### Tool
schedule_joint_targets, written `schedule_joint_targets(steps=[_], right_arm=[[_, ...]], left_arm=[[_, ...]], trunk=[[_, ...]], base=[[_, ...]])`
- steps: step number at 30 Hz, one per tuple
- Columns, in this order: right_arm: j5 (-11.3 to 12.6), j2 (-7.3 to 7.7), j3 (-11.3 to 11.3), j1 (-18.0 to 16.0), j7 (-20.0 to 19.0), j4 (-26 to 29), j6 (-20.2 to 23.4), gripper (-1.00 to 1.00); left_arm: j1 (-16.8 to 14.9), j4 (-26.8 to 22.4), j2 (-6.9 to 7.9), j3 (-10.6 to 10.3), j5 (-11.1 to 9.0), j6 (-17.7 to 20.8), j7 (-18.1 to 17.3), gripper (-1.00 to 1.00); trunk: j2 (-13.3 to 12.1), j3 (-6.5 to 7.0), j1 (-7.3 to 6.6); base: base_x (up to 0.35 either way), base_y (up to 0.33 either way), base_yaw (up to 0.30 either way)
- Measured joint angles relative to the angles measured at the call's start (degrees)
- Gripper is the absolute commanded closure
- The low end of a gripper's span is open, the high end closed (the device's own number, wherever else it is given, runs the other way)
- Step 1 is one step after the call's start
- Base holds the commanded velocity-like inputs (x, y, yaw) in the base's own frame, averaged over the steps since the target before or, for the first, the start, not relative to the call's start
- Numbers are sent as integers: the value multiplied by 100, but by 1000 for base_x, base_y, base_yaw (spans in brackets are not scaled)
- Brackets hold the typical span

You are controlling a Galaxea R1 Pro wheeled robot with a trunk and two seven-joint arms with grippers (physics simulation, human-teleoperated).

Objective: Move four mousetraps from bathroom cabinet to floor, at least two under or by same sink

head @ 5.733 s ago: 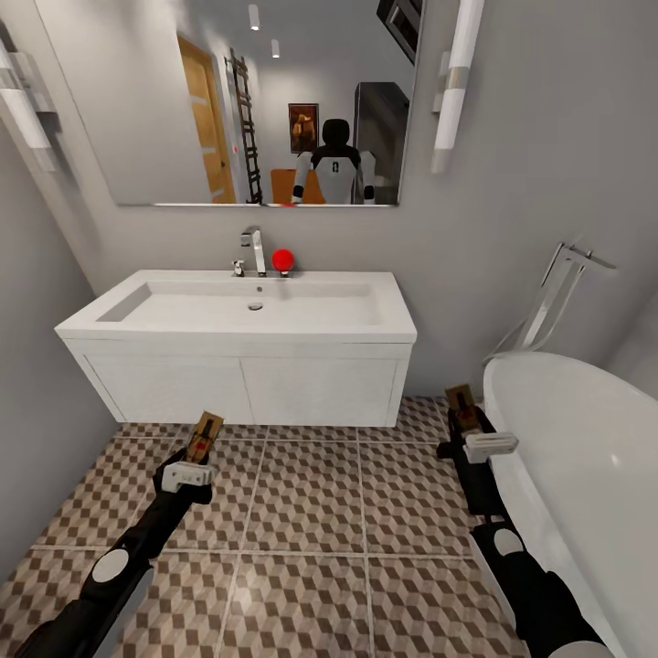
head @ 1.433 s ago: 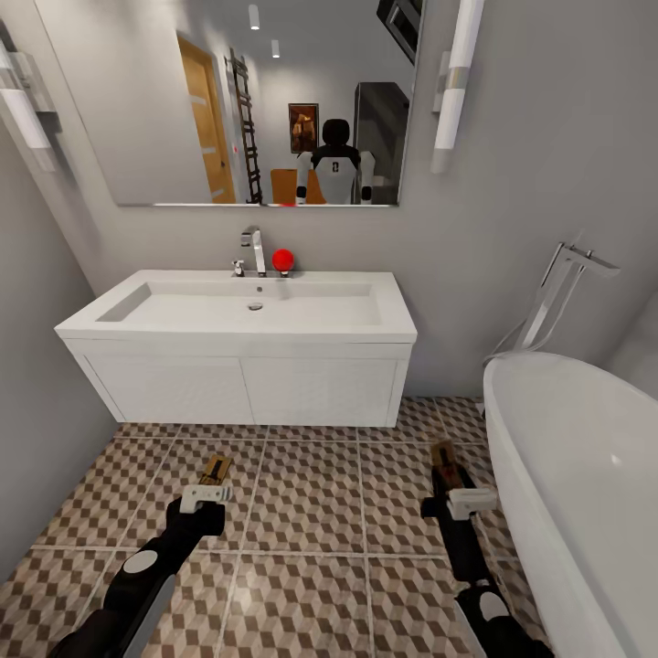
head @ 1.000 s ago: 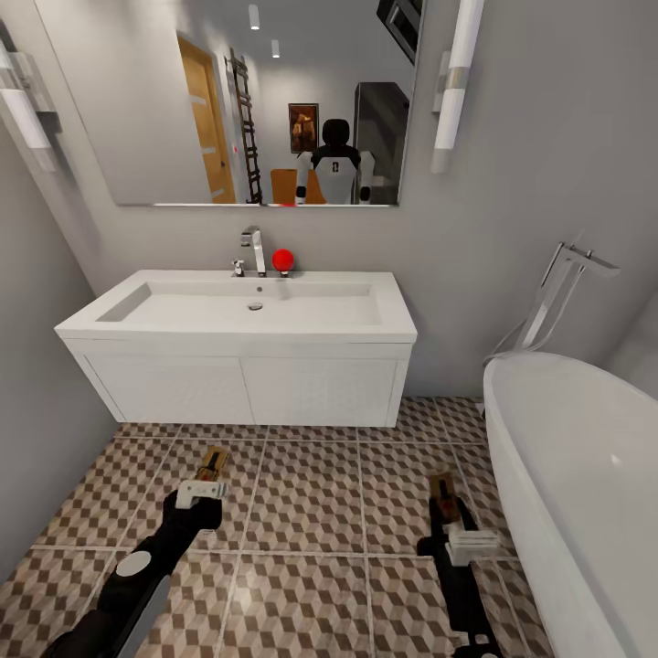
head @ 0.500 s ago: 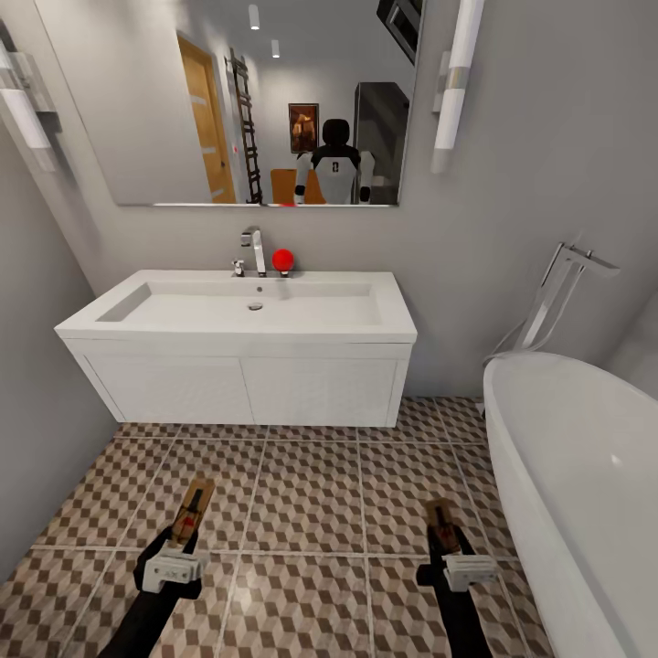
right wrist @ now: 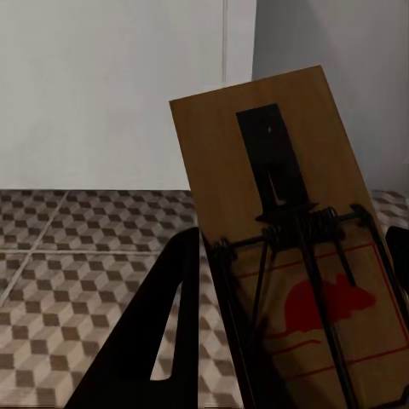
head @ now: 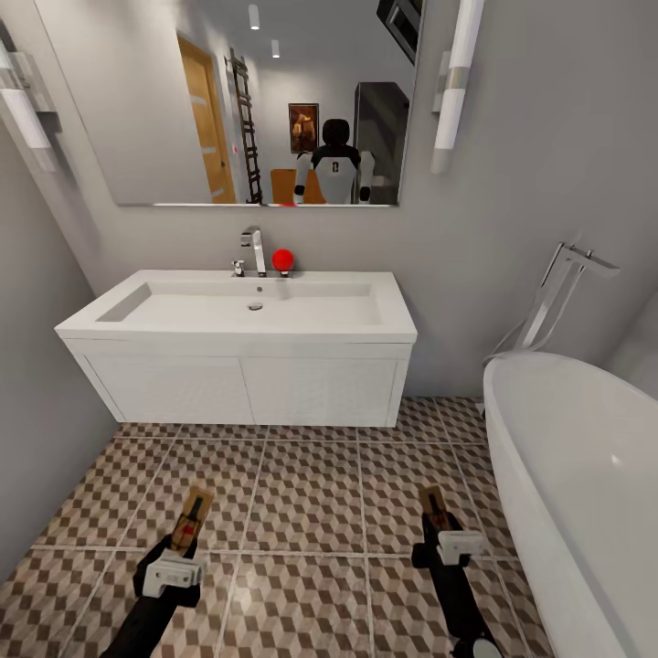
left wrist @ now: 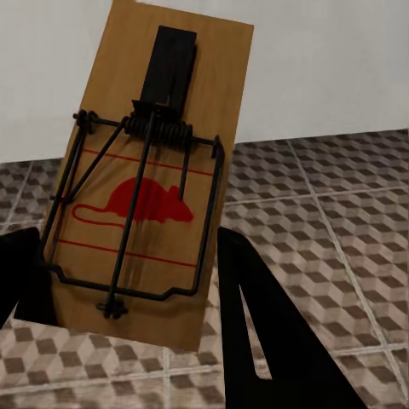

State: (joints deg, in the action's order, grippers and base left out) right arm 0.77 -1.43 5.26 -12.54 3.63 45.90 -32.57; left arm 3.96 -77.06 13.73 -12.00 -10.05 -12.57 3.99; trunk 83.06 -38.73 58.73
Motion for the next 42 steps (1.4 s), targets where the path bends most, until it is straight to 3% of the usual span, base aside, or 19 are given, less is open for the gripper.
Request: schedule_joint_targets(steps=[5, 8, 12, 15, 18, 28, 33, 35, 40, 42], right_arm=[[0, 0, 0, 0, 0, 42, 119, 100], [0, 0, 1, 0, 0, 144, 291, 100], [-1, 0, 2, 0, -1, 403, 684, 100], [0, -1, 2, 0, -2, 504, 969, 100], [4, -6, 3, 0, -4, 612, 1250, 100], [23, -15, 1, 0, -11, 752, 2139, 100], [29, -35, -4, 0, -19, 783, 2647, 100], [30, -51, -4, -1, -19, 840, 2725, 100], [30, -67, -9, -1, -21, 1004, 3016, 100], [30, -68, -10, -1, -22, 1067, 3065, 100]], left_arm=[[0, 8, -18, 10, 5, 452, 5, 100], [0, -133, -78, 22, 17, 1112, 15, 100], [-1, -547, -231, 38, 33, 2267, 27, 100], [-2, -877, -276, 43, 38, 2814, 37, 100], [-7, -1048, -323, 50, 39, 3090, 46, 100], [-9, -1149, -416, 67, 41, 3407, 115, 100], [-10, -1159, -431, 107, 43, 3406, 442, 100], [-14, -1160, -485, 112, 41, 3405, 524, 100], [-28, -1161, -837, 113, 51, 3416, 605, 100], [-31, -1161, -913, 113, 55, 3419, 610, 100]], trunk=[[0, 0, 0], [0, 0, 0], [0, 0, 0], [0, 0, 0], [0, 0, 0], [0, 0, 0], [0, 0, 0], [0, 0, 0], [0, 0, 0], [0, 0, 0]], base=[[0, 0, 0], [0, 0, 0], [0, 0, 0], [0, 0, 0], [0, 0, 0], [0, 0, 0], [0, 0, 0], [0, 0, 0], [0, 0, 0], [0, 0, 0]])
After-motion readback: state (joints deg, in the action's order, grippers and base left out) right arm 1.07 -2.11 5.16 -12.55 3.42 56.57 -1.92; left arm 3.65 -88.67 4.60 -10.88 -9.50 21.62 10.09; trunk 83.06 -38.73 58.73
